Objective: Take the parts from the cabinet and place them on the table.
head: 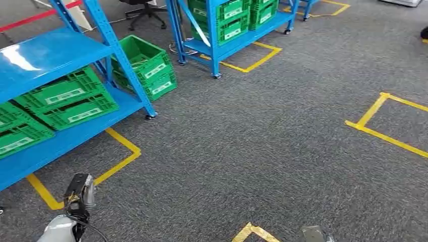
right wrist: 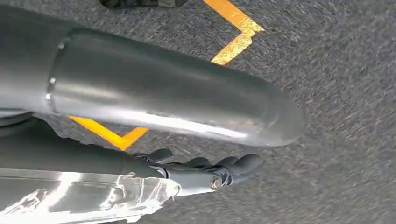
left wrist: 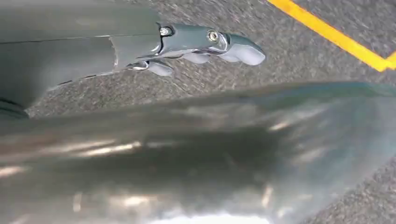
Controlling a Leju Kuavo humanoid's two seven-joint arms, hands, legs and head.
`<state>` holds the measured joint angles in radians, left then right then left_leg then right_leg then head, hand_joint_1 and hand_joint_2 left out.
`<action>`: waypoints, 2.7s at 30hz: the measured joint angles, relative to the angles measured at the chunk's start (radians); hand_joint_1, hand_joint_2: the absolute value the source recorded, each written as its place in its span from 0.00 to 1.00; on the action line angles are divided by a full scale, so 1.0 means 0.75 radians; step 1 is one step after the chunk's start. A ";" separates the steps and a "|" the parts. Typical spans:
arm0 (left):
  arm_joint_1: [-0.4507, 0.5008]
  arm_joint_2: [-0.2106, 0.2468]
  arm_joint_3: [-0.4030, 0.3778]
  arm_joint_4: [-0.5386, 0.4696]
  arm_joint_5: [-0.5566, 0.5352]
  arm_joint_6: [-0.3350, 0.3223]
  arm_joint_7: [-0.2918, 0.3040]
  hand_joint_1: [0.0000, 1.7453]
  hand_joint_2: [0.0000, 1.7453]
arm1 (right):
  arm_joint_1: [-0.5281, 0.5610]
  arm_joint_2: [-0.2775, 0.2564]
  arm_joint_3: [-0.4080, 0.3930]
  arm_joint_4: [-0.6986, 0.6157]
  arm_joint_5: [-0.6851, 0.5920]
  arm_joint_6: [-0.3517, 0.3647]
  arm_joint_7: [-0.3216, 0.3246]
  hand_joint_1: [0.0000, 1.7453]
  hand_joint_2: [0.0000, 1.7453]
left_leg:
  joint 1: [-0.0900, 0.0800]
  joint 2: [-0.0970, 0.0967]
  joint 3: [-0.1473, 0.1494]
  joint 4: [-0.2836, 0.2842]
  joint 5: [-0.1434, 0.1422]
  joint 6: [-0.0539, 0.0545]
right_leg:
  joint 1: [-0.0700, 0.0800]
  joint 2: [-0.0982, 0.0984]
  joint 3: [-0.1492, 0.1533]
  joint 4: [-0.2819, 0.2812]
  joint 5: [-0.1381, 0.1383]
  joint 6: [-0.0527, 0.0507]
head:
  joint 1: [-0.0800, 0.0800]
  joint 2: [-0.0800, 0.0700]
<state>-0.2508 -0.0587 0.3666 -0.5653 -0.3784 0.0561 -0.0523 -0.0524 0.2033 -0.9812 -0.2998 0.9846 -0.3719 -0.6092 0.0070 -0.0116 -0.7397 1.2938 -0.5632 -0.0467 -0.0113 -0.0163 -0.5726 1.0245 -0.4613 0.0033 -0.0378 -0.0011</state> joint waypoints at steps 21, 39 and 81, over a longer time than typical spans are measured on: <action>0.285 -0.129 0.079 -0.013 0.379 -0.178 -0.863 0.00 0.00 | 0.121 0.094 0.052 -0.439 -0.422 0.189 -0.120 0.00 0.00 | -0.013 -0.130 0.213 -0.407 0.196 0.059 | -0.019 0.176 -0.003 0.006 -0.012 0.075 | 0.025 0.000; 0.303 -0.235 0.126 -0.114 0.271 -0.273 -0.869 0.00 0.00 | 0.163 0.176 0.143 -0.688 -0.445 0.220 -0.122 0.00 0.00 | -0.033 0.100 0.222 -0.409 0.178 0.055 | 0.019 -0.134 0.031 -0.001 -0.018 0.031 | 0.006 0.000; 0.328 -0.258 0.131 -0.166 0.215 -0.245 -0.871 0.00 0.00 | 0.166 0.184 0.046 -0.687 -0.429 0.438 -0.110 0.00 0.00 | -0.003 -0.008 0.334 -0.411 0.091 0.071 | -0.008 0.028 -0.109 0.115 -0.070 0.085 | 0.029 0.000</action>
<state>-0.0046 -0.2525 0.4646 -0.6897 -0.2171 -0.1274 -0.7053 0.0719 0.3410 -0.9464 -0.8148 0.6626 -0.0435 -0.6920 0.0048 -0.0173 -0.4889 0.9853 -0.4948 0.0065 -0.0169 0.0050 -0.6543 1.1106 -0.5139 0.0672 -0.0157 -0.0011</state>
